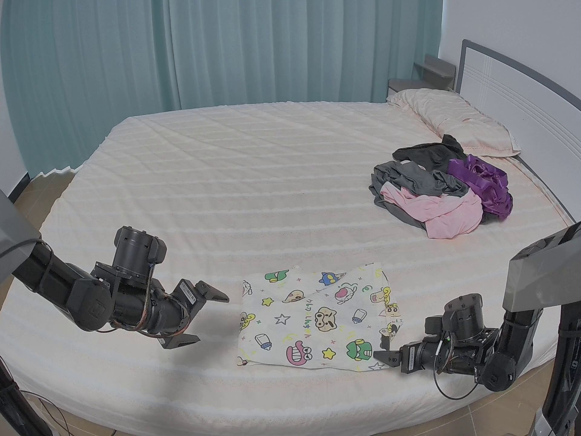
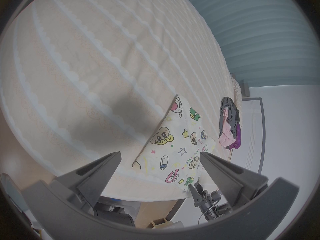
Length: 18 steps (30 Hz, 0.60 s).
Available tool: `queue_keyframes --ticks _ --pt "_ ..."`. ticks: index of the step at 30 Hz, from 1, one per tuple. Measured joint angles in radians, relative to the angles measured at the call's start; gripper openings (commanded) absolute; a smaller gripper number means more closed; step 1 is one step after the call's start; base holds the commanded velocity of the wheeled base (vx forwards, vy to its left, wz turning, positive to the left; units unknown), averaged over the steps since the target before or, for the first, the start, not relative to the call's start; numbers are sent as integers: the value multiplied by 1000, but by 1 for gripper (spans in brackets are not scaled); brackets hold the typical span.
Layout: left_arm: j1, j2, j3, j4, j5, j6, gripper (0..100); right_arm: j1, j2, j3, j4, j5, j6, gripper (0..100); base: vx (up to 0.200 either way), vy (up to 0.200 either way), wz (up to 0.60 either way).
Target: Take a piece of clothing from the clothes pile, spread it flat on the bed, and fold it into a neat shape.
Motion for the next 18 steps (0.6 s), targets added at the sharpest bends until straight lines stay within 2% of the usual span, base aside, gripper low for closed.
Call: queue_keyframes --ticks 12,15,18 --pt "0 0 0 0 1 0 100 -99 -41 71 -38 7 -30 100 0 0 0" --pt "0 0 0 0 1 0 100 -104 -75 94 -47 23 2 100 0 0 0" --pt "0 0 0 0 1 0 100 -79 -103 113 -50 49 79 100 0 0 0"
